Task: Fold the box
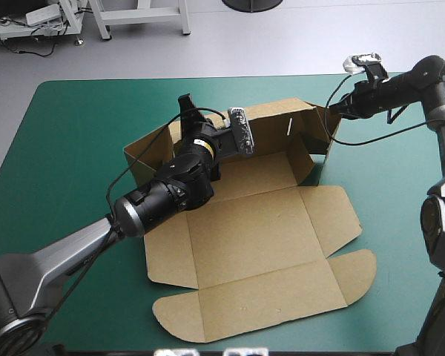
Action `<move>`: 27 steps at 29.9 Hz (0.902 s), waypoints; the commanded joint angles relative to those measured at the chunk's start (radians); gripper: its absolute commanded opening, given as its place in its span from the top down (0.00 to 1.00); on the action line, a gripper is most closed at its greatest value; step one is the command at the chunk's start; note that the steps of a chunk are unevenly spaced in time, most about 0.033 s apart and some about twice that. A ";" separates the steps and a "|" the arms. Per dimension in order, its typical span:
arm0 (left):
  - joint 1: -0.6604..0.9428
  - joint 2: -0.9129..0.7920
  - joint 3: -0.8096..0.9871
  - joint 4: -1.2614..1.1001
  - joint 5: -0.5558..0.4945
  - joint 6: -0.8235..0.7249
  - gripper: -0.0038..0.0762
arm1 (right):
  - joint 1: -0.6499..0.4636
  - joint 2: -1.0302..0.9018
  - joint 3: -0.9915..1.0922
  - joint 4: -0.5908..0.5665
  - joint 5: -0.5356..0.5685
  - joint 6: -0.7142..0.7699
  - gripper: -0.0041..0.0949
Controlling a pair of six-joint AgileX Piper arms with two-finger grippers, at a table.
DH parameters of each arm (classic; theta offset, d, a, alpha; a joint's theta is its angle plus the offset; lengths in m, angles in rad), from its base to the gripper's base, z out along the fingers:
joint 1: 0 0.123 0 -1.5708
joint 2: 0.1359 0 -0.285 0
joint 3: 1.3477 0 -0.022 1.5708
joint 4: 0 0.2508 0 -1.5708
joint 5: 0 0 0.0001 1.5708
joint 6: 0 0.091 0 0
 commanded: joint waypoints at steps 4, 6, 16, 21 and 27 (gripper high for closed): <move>-0.009 -0.049 -0.030 0.095 -0.068 -0.072 0.96 | 0.003 -0.067 -0.023 0.072 -0.009 -0.007 0.98; -0.009 -0.049 -0.030 0.095 -0.075 -0.077 0.96 | 0.003 -0.067 -0.023 0.072 -0.009 -0.007 0.98; -0.009 -0.048 -0.030 0.100 -0.073 -0.118 0.96 | 0.003 -0.067 -0.023 0.074 0.046 0.022 0.98; -0.009 -0.048 -0.030 0.100 -0.068 -0.118 0.96 | 0.007 -0.075 -0.023 0.110 0.046 0.069 0.98; -0.009 -0.048 -0.030 0.100 -0.063 -0.118 0.96 | 0.064 -0.101 -0.023 0.049 0.046 0.125 0.98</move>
